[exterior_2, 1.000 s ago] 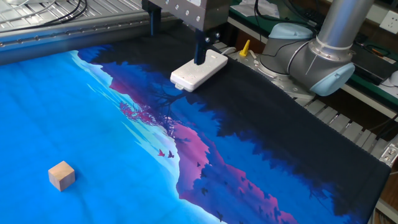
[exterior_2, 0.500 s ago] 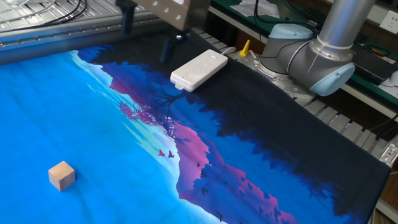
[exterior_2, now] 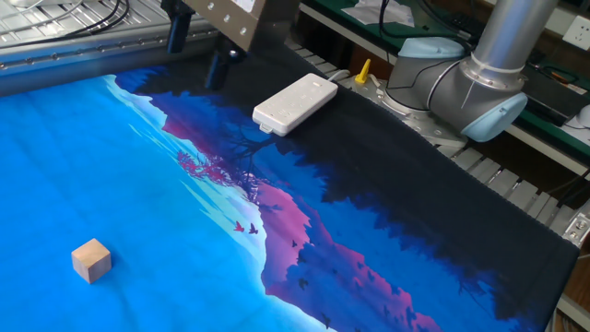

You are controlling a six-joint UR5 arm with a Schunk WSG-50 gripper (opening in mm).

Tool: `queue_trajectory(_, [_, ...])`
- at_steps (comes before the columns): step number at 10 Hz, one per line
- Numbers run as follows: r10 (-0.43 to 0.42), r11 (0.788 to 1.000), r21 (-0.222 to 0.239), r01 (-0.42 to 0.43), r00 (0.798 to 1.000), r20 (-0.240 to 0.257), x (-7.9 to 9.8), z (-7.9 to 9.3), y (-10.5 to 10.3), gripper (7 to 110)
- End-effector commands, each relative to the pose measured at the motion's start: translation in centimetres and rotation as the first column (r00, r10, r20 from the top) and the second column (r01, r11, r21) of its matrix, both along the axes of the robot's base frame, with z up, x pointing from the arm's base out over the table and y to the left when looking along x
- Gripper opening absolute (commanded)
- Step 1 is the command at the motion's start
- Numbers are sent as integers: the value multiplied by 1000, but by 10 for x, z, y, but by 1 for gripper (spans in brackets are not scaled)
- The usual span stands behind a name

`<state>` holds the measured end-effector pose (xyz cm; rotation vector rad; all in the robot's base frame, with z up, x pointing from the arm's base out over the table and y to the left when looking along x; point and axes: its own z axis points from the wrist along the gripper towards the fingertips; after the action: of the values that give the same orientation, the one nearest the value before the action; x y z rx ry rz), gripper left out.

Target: Approach and touch the side of the small block

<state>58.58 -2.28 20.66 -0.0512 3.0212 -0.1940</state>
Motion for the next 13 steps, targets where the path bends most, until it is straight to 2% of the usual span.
queue_trajectory(1, [-74,995,66,75,997,-11,-3,-1,20,7])
queue_trajectory(2, [-88,991,94,91,996,-28,-7,-1,27,7])
queue_trajectory(3, [-79,995,51,81,996,-30,-7,-2,17,7])
queue_trajectory(5, [-82,994,65,87,994,-72,-18,-4,23,7])
queue_trajectory(8, [-58,990,125,68,994,-88,-20,-4,38,7])
queue_trajectory(9, [-13,983,183,28,996,-86,-20,-3,53,7])
queue_trajectory(10, [30,985,173,-18,997,-64,-16,-2,51,7])
queue_trajectory(13, [8,984,175,7,996,-85,-19,-2,53,7])
